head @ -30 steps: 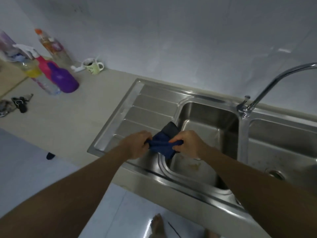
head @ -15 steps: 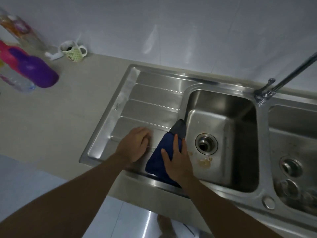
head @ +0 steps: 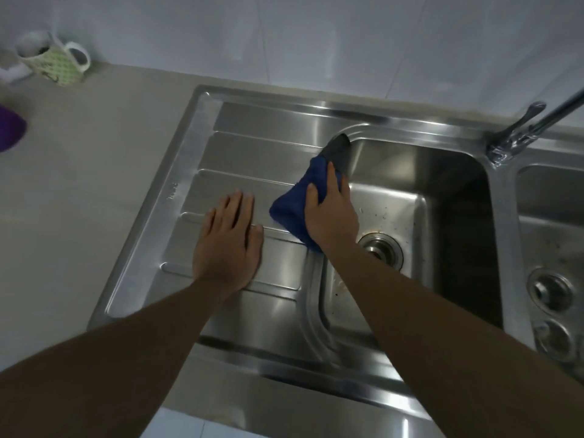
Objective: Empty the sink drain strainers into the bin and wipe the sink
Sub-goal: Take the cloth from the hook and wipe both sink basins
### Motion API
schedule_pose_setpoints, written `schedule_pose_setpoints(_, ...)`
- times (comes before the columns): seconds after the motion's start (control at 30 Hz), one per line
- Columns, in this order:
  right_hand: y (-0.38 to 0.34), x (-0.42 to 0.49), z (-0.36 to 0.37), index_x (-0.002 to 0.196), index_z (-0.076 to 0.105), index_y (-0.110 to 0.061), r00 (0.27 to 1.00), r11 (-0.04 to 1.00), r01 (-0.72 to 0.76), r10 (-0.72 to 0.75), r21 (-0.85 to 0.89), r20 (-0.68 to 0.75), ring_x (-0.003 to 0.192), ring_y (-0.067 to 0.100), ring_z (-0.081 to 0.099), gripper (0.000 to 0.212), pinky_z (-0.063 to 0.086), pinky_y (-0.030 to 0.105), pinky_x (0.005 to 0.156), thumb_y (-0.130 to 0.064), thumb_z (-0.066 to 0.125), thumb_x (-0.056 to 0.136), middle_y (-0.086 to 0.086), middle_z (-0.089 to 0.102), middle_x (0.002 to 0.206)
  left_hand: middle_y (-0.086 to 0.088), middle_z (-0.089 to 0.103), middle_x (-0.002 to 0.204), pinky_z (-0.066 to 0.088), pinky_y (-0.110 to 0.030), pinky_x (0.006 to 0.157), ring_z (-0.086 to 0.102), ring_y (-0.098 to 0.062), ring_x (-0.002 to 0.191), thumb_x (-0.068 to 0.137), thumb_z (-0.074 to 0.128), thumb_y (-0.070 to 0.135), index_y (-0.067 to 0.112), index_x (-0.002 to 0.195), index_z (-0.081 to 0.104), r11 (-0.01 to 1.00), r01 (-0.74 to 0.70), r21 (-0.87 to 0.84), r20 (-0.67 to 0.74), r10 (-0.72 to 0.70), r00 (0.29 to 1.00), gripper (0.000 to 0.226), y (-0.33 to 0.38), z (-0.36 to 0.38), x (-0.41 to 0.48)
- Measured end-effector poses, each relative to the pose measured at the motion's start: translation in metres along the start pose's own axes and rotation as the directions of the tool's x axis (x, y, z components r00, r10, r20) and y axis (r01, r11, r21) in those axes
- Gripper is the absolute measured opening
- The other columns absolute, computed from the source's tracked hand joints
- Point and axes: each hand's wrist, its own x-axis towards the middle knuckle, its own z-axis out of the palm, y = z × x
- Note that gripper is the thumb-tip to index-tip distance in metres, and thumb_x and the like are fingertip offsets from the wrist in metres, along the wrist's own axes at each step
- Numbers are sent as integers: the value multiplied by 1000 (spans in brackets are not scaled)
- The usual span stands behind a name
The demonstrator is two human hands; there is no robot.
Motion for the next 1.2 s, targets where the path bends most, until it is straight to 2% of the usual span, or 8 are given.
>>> schedule_pose_setpoints(0.17,13,-28,7,157,15,-35,987,983,159,-162,-96,-22,130,36,50,62,51,48,96,-49,36,101,6,12,166,-5,6,168,6,-44,126,1,-22,156,106,15,41,17,161,9,999,-3,47,29,1,1000,60,1,-1,1)
schedule_pose_setpoints(0.33,-3,55,-4,159,12,-29,995,981,91,-95,-169,-14,152,34,2,65,30,59,113,-51,33,102,6,-1,167,-5,10,168,10,-46,126,4,-22,156,102,14,43,17,160,14,999,0,32,35,-1,999,64,4,-6,0)
schedule_pose_setpoints(0.43,-19,93,-4,159,13,-30,998,972,14,-28,-234,-57,151,36,-9,65,24,59,115,-52,32,101,4,-5,167,-6,13,168,12,-46,125,7,-24,156,102,15,42,15,160,16,999,-6,53,30,4,1000,64,4,-7,2)
schedule_pose_setpoints(0.67,7,50,-3,154,33,-29,942,893,330,-332,-305,48,152,35,6,59,30,56,115,-51,36,99,1,20,165,-8,15,167,12,-46,125,9,-25,155,103,16,41,14,160,18,996,-10,83,34,7,999,63,3,-5,1)
schedule_pose_setpoints(0.73,4,76,-10,155,30,-29,942,871,329,-329,-364,64,152,36,5,60,27,56,115,-51,35,100,2,18,165,-8,16,167,13,-47,125,9,-25,155,103,16,42,14,160,18,997,-10,78,32,8,999,63,3,-5,1)
schedule_pose_setpoints(0.9,-24,110,-5,153,27,-30,987,907,131,-158,-399,-36,151,33,4,59,24,60,111,-50,30,98,0,14,165,-8,18,167,13,-45,125,13,-26,155,102,19,40,14,159,20,996,-12,83,23,10,1000,63,4,-5,3)
schedule_pose_setpoints(1.1,6,60,-13,148,45,-25,893,840,445,-440,-310,90,151,32,13,57,30,53,115,-46,39,94,1,31,161,-10,21,165,16,-48,124,16,-28,154,102,18,41,12,158,23,996,-17,82,16,16,1000,63,4,-5,3)
schedule_pose_setpoints(1.2,5,86,-16,151,40,-21,921,896,389,-382,-215,77,151,37,6,55,19,50,121,-39,45,99,6,23,163,-9,21,165,16,-48,124,16,-27,154,102,19,41,13,158,23,998,-15,64,12,14,1000,63,4,-4,3)
